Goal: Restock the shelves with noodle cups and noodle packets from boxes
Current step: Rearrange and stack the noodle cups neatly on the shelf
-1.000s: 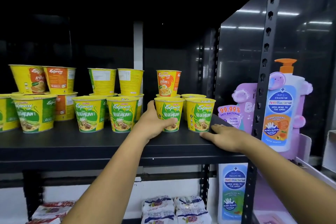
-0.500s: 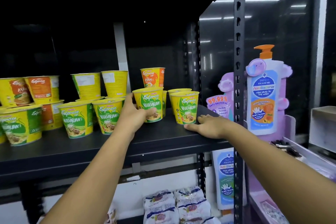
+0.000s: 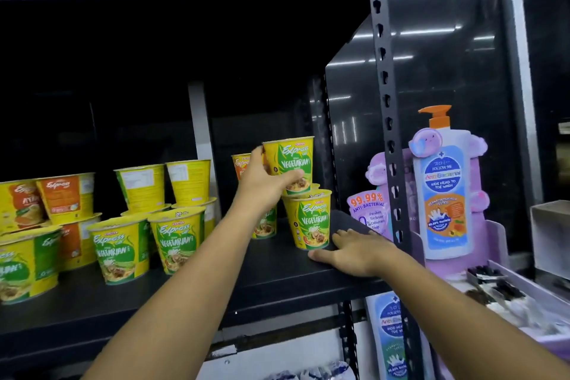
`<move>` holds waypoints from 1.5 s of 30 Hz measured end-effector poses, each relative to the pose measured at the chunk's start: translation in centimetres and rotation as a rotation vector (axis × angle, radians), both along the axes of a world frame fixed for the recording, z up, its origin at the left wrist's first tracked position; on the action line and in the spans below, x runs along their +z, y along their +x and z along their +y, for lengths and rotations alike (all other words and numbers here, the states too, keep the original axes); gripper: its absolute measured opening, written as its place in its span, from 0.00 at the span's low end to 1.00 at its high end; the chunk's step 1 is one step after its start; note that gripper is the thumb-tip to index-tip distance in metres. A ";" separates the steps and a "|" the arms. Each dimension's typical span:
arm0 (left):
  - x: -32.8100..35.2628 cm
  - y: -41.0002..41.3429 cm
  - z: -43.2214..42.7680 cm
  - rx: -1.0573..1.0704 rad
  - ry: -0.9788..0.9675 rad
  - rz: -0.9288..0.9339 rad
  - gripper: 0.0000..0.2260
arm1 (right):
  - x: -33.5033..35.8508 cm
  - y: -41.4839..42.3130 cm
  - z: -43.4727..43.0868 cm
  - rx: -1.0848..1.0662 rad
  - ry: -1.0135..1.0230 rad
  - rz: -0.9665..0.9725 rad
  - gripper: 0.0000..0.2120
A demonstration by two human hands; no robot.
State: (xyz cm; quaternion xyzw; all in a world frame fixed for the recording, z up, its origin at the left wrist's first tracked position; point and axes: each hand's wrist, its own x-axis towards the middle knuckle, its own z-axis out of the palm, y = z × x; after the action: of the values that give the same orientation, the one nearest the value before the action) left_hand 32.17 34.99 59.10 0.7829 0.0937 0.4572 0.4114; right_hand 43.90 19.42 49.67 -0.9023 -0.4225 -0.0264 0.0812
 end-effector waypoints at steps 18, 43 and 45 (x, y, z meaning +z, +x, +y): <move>-0.9 2.5 -0.3 0.028 0.036 0.099 0.27 | 0.2 -0.3 -0.2 0.006 -0.019 0.023 0.49; -7.4 -4.7 3.6 0.027 0.341 0.714 0.40 | 0.6 -0.9 -0.6 -0.011 0.072 0.008 0.44; -7.6 -4.8 3.8 0.052 0.442 0.784 0.38 | 0.5 -0.8 -0.5 -0.027 0.103 0.022 0.46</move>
State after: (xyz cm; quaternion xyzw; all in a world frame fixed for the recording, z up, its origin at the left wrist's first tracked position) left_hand 27.39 38.80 51.49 0.9635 0.1621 0.1452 0.1561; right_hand 43.08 18.95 50.17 -0.9027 -0.4076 -0.0394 0.1319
